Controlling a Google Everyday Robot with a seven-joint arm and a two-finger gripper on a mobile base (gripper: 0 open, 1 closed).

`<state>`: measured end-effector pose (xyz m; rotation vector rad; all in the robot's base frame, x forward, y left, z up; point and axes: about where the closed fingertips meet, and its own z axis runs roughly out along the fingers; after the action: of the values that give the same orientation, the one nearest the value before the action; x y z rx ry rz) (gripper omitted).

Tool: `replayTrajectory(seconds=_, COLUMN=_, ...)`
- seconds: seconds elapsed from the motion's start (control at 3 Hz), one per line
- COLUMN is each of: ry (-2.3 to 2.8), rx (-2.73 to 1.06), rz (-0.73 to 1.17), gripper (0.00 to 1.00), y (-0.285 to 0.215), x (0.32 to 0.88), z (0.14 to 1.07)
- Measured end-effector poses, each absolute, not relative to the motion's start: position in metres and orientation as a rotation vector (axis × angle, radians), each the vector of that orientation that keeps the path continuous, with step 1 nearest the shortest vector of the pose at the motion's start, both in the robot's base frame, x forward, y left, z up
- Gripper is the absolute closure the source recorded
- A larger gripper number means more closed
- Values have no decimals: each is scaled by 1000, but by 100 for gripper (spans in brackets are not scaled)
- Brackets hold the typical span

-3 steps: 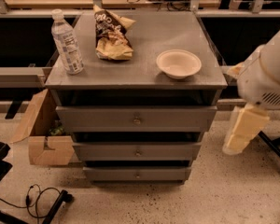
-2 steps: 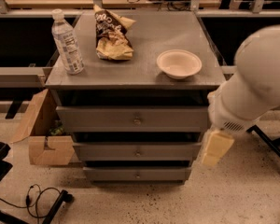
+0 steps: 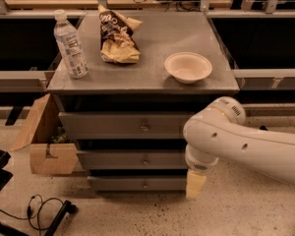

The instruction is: Open middle drawer

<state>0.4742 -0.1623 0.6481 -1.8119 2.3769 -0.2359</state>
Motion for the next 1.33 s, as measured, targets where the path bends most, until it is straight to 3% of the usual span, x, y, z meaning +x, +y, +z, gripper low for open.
replayTrajectory(seconds=0.67, ry=2436, rx=-1814, rz=-161, gripper=0, y=-155, x=468, z=582)
replayTrajectory(seconds=1.33, ry=2365, rx=-1871, rz=-154, gripper=0, y=-142, x=505, z=522)
